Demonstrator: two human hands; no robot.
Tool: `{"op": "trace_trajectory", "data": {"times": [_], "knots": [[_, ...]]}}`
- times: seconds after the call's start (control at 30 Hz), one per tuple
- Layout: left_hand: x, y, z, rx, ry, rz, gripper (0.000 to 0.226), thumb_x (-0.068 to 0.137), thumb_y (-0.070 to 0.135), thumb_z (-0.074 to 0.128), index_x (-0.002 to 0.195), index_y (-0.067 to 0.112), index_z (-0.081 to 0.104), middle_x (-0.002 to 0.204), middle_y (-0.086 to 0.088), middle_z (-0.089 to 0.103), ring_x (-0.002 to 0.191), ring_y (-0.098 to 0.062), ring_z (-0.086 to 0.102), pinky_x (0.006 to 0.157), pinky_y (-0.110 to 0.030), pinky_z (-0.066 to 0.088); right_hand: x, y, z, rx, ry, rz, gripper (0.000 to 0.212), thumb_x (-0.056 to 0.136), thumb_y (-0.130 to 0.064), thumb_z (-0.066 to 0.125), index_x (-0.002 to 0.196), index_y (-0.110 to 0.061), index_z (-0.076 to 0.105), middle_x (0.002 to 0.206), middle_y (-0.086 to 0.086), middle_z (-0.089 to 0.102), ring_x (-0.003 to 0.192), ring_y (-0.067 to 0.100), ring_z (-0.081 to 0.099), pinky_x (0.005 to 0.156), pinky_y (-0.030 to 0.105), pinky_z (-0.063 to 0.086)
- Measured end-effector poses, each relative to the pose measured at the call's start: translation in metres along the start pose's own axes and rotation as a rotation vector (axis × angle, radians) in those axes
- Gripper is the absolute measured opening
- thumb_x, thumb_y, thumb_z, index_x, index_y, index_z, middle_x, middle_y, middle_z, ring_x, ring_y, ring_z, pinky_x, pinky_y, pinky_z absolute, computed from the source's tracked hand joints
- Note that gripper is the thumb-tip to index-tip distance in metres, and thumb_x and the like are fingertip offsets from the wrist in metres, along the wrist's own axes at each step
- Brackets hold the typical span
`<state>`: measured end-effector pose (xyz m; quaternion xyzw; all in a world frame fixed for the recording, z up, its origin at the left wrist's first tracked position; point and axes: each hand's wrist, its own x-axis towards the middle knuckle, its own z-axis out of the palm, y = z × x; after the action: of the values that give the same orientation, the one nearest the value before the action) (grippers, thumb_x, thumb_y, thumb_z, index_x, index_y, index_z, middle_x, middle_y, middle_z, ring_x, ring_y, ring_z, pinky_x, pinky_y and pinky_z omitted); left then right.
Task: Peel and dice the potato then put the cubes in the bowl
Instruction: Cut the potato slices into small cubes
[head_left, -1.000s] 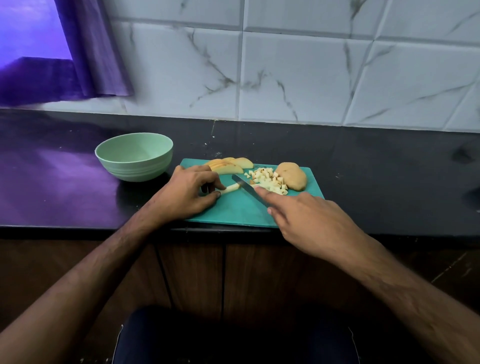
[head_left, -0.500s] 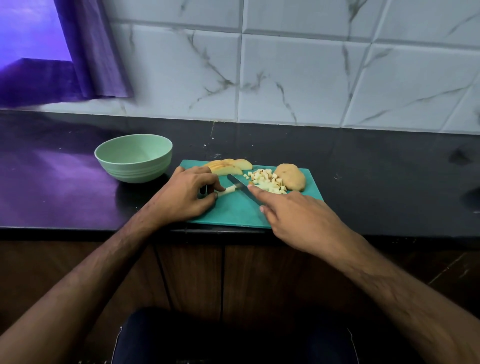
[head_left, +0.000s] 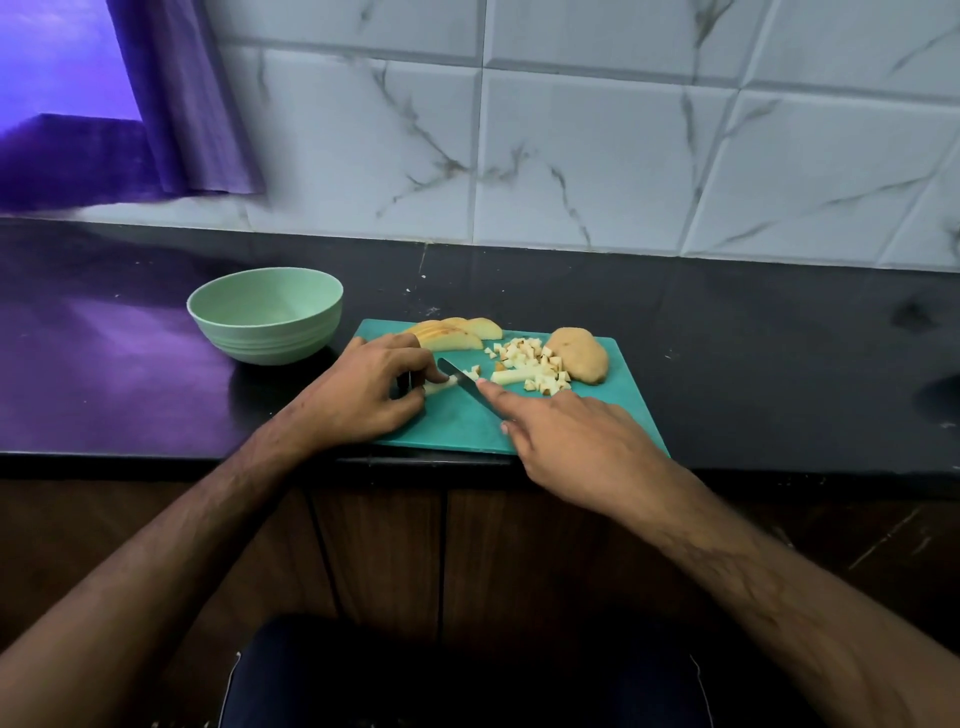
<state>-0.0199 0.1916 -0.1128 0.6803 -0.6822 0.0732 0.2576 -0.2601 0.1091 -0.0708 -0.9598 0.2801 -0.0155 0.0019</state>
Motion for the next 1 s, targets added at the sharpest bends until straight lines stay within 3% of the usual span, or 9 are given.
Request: {"op": "trace_trajectory", "data": {"times": [0.23, 0.37, 0.47, 0.57, 0.73, 0.83, 1.0], "knots": [[-0.003, -0.004, 0.002, 0.008, 0.026, 0.014, 0.037, 0.082, 0.038, 0.049, 0.106, 0.026, 0.074, 0.095, 0.015, 0.058, 0.092, -0.005, 0.057, 0.074, -0.041, 0.049, -0.013, 0.001, -0.008, 0.028, 0.044, -0.023, 0.052, 0.11, -0.041, 0.026, 0.159, -0.049, 0.008, 0.076, -0.009, 0.04, 0.064, 0.006, 0.039, 0.053, 0.027, 0.027], [-0.005, -0.004, 0.005, 0.038, 0.071, 0.01, 0.022, 0.082, 0.03, 0.059, 0.099, 0.026, 0.073, 0.091, 0.018, 0.059, 0.092, -0.005, 0.06, 0.071, -0.034, 0.039, -0.016, -0.002, 0.003, 0.013, 0.032, -0.021, 0.053, 0.11, -0.041, 0.024, 0.159, -0.047, 0.004, 0.076, -0.008, 0.043, 0.065, 0.007, 0.041, 0.056, 0.029, 0.032], [-0.006, -0.004, 0.003, 0.017, 0.084, 0.016, 0.012, 0.083, 0.028, 0.065, 0.093, 0.026, 0.07, 0.087, 0.018, 0.06, 0.085, 0.001, 0.058, 0.072, -0.036, 0.046, -0.013, -0.004, 0.007, 0.011, 0.038, -0.016, 0.054, 0.111, -0.04, 0.024, 0.16, -0.045, 0.004, 0.076, -0.007, 0.043, 0.064, 0.006, 0.04, 0.055, 0.028, 0.032], [-0.007, -0.004, 0.002, 0.011, 0.108, 0.018, 0.01, 0.081, 0.018, 0.075, 0.086, 0.024, 0.069, 0.082, 0.016, 0.061, 0.079, -0.001, 0.058, 0.071, -0.024, 0.045, -0.009, -0.006, 0.01, 0.004, 0.037, -0.014, 0.053, 0.111, -0.04, 0.024, 0.16, -0.045, 0.005, 0.076, -0.007, 0.042, 0.064, 0.007, 0.039, 0.059, 0.031, 0.035], [-0.008, -0.003, 0.001, -0.021, 0.107, -0.006, 0.005, 0.079, 0.033, 0.065, 0.082, 0.029, 0.065, 0.081, 0.018, 0.06, 0.081, 0.002, 0.058, 0.072, -0.043, 0.05, -0.003, -0.003, -0.003, 0.039, 0.029, -0.024, 0.051, 0.111, -0.039, 0.027, 0.159, -0.047, 0.012, 0.075, -0.01, 0.038, 0.063, 0.006, 0.036, 0.053, 0.027, 0.025], [-0.009, -0.002, 0.001, -0.01, 0.115, -0.012, 0.003, 0.079, 0.034, 0.064, 0.08, 0.032, 0.063, 0.081, 0.02, 0.059, 0.083, 0.005, 0.056, 0.074, -0.042, 0.048, -0.01, 0.0, -0.01, 0.043, 0.077, -0.025, 0.052, 0.11, -0.039, 0.027, 0.159, -0.048, 0.011, 0.071, -0.01, 0.037, 0.06, 0.006, 0.034, 0.051, 0.028, 0.023], [-0.009, -0.004, 0.002, -0.007, 0.12, -0.01, 0.003, 0.08, 0.035, 0.065, 0.078, 0.034, 0.062, 0.081, 0.024, 0.058, 0.083, 0.008, 0.055, 0.075, -0.04, 0.046, -0.02, -0.008, -0.001, 0.009, 0.016, -0.044, 0.053, 0.111, -0.04, 0.025, 0.16, -0.046, 0.005, 0.075, -0.009, 0.04, 0.063, 0.005, 0.037, 0.053, 0.026, 0.026]]}}
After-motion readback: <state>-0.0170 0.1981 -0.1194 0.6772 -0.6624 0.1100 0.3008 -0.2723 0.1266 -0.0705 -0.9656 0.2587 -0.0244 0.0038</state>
